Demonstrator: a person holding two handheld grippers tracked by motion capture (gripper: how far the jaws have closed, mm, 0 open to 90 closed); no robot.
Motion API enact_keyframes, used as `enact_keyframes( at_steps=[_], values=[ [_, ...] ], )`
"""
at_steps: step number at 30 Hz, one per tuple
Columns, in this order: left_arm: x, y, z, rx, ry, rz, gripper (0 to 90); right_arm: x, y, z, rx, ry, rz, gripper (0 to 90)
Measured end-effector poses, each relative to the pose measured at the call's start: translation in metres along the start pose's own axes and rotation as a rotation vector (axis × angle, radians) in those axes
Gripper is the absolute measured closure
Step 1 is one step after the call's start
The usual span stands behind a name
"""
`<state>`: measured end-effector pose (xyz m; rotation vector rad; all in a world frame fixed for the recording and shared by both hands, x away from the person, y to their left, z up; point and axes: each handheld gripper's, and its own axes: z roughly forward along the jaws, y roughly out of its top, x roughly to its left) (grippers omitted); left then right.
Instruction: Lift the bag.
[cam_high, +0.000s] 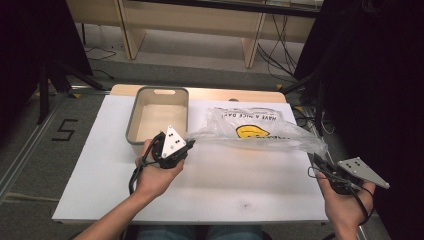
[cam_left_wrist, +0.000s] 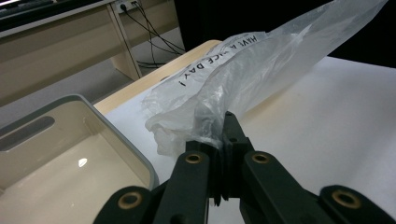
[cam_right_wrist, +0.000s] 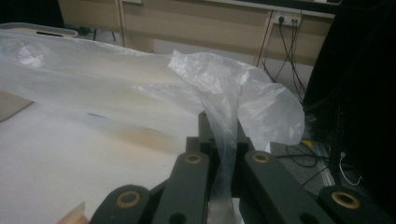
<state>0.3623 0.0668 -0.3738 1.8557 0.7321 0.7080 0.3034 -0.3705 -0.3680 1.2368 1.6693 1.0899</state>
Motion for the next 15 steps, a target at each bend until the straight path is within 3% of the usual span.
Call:
enact_keyframes(
  at_steps=[15],
  values=[
    [0.005, 0.02, -0.005, -0.067, 0.015, -0.003, 89.5, -0.003, 0.018, -0.004, -0.077, -0.02, 0.004, 90.0]
  ],
)
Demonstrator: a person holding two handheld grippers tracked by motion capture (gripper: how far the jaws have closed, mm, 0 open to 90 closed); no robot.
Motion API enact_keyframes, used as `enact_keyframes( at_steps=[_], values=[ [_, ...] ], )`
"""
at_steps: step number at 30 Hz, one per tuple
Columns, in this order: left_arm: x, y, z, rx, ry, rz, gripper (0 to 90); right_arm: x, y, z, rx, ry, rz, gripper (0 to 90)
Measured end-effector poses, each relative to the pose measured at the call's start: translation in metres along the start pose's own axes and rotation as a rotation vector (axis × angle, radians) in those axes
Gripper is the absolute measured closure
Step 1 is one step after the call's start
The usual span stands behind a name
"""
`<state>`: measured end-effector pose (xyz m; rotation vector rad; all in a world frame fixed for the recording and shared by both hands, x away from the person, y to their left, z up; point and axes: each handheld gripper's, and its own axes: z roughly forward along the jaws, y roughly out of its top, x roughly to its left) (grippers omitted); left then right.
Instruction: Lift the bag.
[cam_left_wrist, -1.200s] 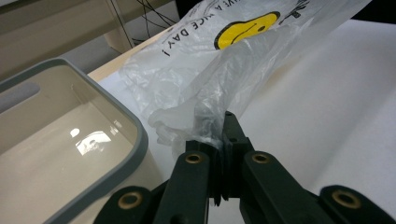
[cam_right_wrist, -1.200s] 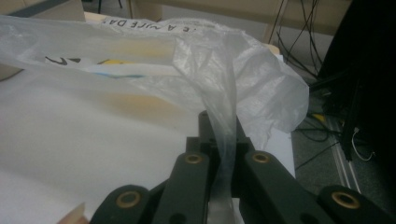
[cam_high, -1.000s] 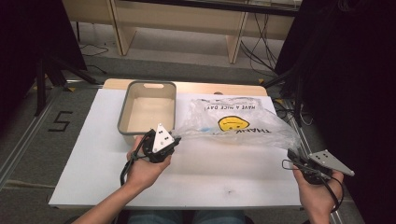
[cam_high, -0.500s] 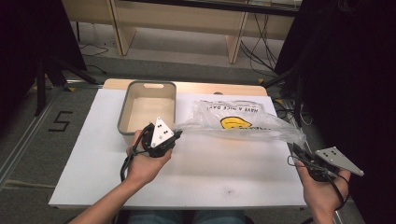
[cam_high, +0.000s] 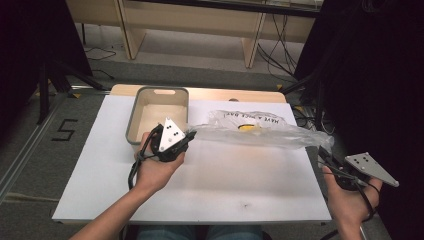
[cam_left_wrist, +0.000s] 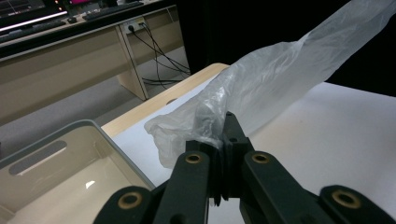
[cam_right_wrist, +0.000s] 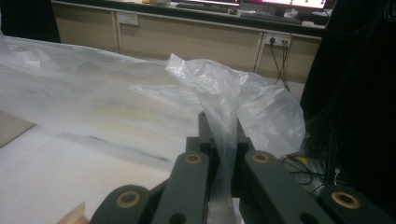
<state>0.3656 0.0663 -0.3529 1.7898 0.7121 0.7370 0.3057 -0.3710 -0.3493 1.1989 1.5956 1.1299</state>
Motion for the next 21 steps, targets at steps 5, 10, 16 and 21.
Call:
enact_keyframes(
  at_steps=[5, 10, 16, 21],
  values=[
    [0.001, 0.005, 0.0, -0.02, 0.008, -0.001, 89.5, -0.001, 0.005, 0.002, -0.016, -0.004, 0.002, 90.0],
    [0.003, 0.01, 0.0, -0.046, 0.014, -0.004, 89.5, 0.0, 0.011, 0.003, -0.04, -0.008, 0.002, 90.0],
    [0.004, 0.019, -0.003, -0.075, 0.019, -0.003, 89.5, 0.0, 0.018, 0.001, -0.069, -0.016, 0.005, 90.0],
    [0.004, 0.025, -0.006, -0.095, 0.018, 0.0, 89.5, -0.002, 0.022, -0.001, -0.085, -0.025, 0.008, 90.0]
  ],
)
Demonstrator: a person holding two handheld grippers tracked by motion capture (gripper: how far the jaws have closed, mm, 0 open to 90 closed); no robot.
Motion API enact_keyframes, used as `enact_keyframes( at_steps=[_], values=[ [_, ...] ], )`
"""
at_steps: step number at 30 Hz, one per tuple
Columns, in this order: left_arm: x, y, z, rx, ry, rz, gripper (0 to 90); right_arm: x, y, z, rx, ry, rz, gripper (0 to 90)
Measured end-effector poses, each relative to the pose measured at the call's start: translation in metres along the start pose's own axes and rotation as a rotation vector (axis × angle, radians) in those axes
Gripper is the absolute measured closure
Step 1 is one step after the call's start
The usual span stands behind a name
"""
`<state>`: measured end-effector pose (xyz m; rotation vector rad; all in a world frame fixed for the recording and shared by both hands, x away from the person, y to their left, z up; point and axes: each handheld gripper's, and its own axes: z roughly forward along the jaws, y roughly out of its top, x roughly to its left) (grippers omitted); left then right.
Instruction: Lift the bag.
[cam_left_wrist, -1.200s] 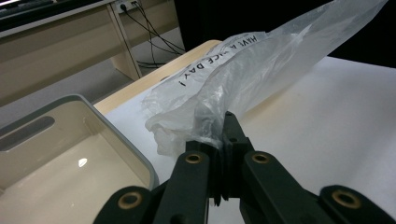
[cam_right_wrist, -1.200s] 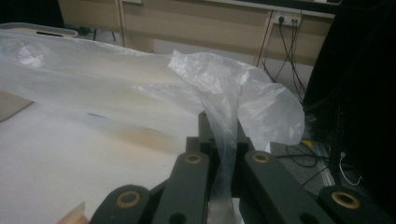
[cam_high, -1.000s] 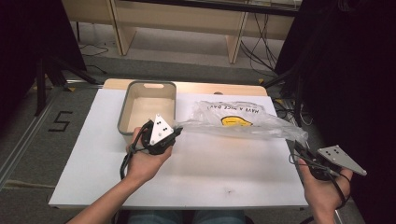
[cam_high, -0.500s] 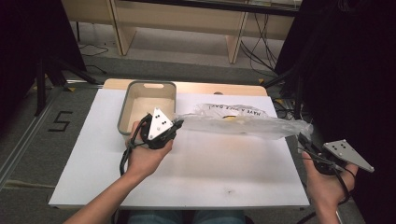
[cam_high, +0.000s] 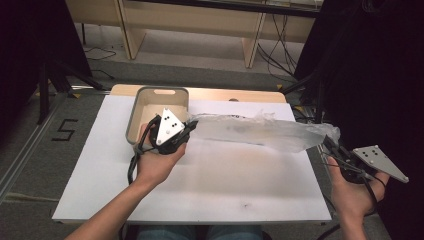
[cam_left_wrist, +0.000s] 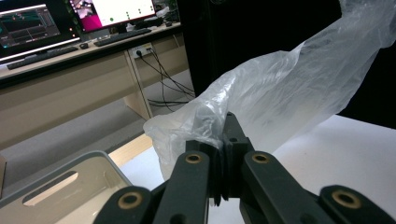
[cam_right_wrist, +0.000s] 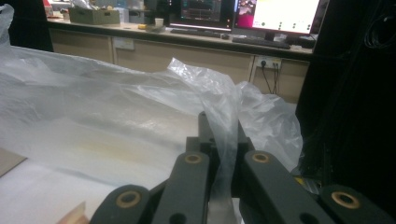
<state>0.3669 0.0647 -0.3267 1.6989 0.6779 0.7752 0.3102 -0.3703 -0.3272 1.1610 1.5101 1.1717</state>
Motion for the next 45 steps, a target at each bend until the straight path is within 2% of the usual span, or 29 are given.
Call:
enact_keyframes(
  at_steps=[13, 25, 34, 45],
  values=[
    [0.001, 0.005, 0.001, -0.023, 0.008, -0.006, 89.5, -0.001, 0.003, 0.0, -0.018, -0.002, 0.018, 90.0],
    [0.004, 0.02, -0.006, -0.055, 0.018, 0.002, 89.5, 0.0, 0.012, 0.0, -0.051, 0.001, 0.032, 90.0],
    [0.005, 0.026, -0.008, -0.075, 0.014, -0.009, 89.5, -0.001, 0.021, -0.002, -0.078, -0.005, 0.029, 90.0],
    [0.012, 0.028, 0.004, -0.059, 0.038, -0.006, 89.5, -0.002, 0.03, 0.007, -0.084, -0.006, 0.022, 90.0]
  ],
)
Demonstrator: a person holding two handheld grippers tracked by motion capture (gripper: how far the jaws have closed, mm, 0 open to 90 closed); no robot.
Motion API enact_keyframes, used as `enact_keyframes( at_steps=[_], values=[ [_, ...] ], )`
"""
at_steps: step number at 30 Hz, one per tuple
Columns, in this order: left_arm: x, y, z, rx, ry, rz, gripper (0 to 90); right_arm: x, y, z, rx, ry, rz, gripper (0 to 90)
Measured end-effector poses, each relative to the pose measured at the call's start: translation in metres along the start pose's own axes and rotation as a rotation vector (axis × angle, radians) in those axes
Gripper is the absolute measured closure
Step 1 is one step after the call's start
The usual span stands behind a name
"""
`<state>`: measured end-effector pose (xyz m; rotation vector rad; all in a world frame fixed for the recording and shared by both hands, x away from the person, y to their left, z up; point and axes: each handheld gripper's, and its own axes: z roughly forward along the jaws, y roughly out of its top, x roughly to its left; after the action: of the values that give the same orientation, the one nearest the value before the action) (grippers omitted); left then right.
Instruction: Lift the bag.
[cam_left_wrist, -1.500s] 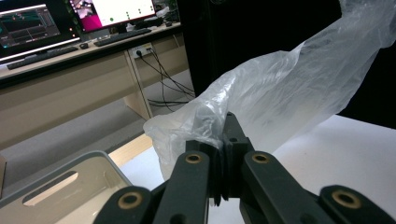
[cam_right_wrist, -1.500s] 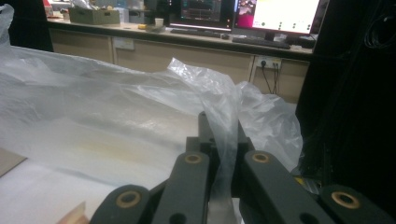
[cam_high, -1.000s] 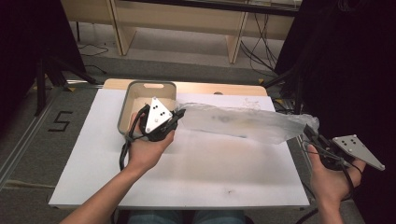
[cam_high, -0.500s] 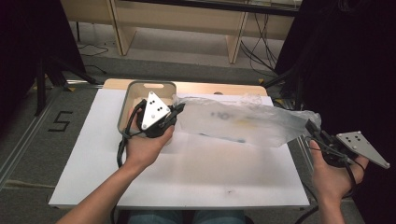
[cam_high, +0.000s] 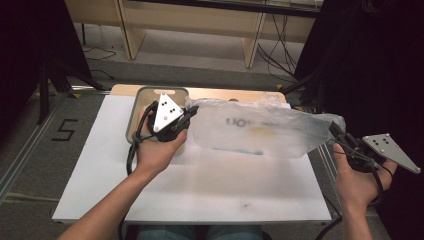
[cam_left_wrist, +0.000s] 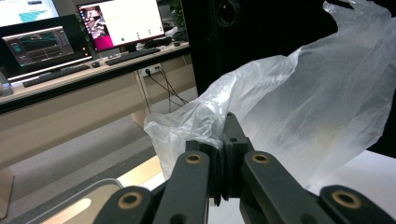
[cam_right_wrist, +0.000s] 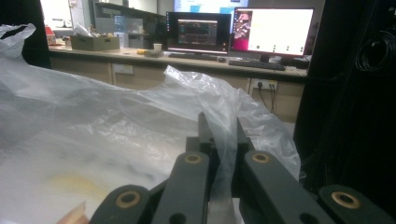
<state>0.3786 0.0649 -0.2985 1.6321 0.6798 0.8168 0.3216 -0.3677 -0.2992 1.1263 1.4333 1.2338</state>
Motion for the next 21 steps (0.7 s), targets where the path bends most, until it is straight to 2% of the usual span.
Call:
enact_keyframes(
  at_steps=[10, 19, 21],
  values=[
    [0.006, -0.004, 0.016, 0.016, 0.019, -0.012, 89.5, 0.004, -0.006, 0.016, 0.014, 0.003, 0.01, 90.0],
    [0.008, -0.01, 0.038, 0.054, 0.038, -0.03, 89.5, 0.006, -0.017, 0.035, 0.054, 0.007, 0.02, 90.0],
    [0.011, -0.012, 0.044, 0.074, 0.044, -0.021, 89.5, 0.007, -0.021, 0.04, 0.066, 0.009, 0.023, 90.0]
  ],
)
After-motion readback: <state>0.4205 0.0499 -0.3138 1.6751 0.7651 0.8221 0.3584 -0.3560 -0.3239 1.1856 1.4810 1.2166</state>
